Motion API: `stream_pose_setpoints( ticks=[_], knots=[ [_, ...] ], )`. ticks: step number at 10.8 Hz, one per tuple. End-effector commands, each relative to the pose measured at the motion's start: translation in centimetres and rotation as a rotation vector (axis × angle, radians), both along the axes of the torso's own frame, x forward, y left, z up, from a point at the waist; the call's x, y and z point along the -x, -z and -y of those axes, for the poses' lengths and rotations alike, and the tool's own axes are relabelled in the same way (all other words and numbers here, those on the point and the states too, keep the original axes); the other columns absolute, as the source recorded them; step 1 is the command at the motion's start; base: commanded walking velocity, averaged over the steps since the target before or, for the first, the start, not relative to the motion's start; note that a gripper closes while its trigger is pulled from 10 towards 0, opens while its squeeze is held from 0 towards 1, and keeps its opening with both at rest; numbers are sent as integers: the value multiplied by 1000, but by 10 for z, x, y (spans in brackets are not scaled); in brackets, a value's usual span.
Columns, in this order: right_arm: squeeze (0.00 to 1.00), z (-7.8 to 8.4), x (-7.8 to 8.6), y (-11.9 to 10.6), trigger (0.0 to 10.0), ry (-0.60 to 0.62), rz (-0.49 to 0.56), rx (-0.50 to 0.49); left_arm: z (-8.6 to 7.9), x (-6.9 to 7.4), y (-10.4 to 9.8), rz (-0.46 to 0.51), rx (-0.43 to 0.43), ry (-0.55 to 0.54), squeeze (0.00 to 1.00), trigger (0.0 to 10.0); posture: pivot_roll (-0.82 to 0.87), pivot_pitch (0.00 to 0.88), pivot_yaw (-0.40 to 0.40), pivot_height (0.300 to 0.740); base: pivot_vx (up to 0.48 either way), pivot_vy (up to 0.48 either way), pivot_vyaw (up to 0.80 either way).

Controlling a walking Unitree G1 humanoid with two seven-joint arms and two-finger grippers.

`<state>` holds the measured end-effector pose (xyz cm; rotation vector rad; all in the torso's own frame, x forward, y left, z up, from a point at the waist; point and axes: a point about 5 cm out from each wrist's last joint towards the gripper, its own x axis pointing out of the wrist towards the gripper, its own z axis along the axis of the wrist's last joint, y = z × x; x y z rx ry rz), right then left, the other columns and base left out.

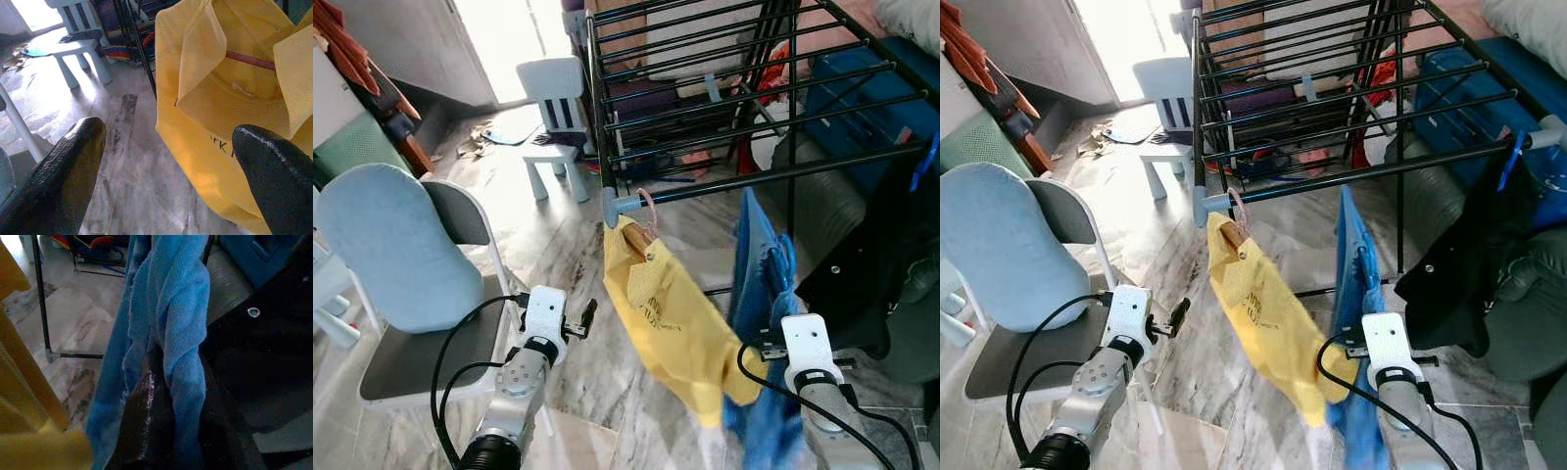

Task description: Hang hanger

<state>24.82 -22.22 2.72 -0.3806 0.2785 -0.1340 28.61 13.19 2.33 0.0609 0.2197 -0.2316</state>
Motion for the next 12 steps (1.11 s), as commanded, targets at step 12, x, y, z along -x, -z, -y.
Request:
stream_pose_setpoints(
  ticks=[12],
  knots=[
    [0,-23,-9,5,10000,-133,-66,-31,-14,20,16,-52,-21,-101,0,10000,-209,0,74,740,-309,0,0]
  ],
)
